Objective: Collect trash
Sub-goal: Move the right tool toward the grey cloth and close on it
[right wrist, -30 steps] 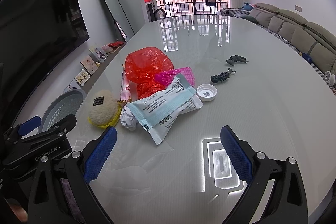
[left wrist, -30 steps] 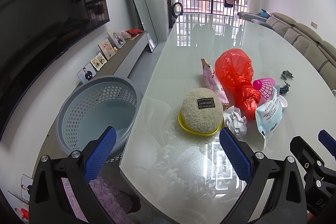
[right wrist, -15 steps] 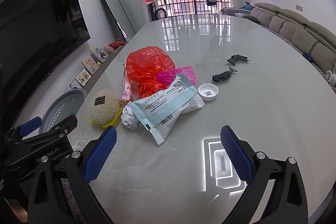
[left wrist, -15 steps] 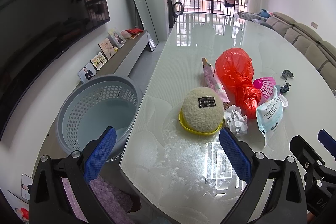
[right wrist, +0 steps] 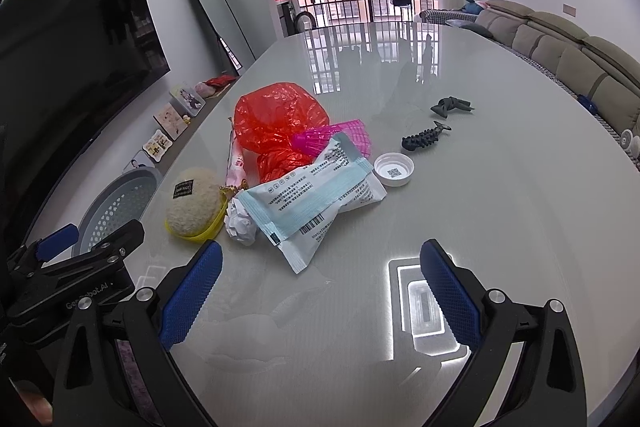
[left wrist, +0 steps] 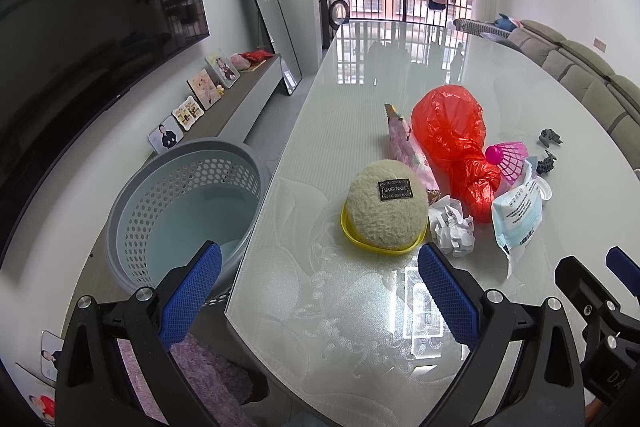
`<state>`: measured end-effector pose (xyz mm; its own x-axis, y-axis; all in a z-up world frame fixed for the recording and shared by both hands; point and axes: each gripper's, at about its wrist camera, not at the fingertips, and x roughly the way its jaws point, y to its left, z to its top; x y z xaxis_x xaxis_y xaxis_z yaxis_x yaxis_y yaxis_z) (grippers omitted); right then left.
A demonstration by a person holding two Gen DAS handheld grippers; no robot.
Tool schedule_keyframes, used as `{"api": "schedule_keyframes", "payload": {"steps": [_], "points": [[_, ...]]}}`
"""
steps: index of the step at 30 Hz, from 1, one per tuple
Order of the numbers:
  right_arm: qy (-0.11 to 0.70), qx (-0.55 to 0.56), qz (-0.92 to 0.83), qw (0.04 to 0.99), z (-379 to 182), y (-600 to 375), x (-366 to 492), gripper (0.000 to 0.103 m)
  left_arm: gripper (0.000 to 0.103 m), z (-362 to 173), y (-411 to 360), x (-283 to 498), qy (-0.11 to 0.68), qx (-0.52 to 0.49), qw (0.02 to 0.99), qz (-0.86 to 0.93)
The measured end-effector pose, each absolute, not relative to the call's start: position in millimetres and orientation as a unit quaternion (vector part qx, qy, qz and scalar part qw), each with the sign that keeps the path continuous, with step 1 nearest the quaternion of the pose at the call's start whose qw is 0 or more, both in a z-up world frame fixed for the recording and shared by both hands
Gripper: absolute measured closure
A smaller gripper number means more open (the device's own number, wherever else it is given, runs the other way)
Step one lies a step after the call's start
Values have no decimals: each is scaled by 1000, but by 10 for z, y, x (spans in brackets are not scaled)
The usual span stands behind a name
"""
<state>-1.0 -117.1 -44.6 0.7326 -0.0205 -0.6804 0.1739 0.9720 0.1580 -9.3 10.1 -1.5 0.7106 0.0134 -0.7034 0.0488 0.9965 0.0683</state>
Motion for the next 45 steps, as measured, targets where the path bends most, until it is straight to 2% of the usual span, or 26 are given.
{"api": "schedule_keyframes", "payload": {"steps": [11, 21, 34, 45], "points": [[363, 144, -96, 916, -437, -1835, 134, 8, 6, -104, 12, 34, 391, 45, 919, -16], [375, 129, -131, 909, -410, -2464, 780, 8, 6, -76, -77, 233, 385, 43, 922, -13], [428, 121, -168, 880, -768, -3051, 1829, 9, 6, -130, -232, 480, 394, 47, 918, -20], [447, 122, -181, 867, -936, -3183, 2111, 9, 6, -163, -272, 527, 393, 41, 918, -26]]}}
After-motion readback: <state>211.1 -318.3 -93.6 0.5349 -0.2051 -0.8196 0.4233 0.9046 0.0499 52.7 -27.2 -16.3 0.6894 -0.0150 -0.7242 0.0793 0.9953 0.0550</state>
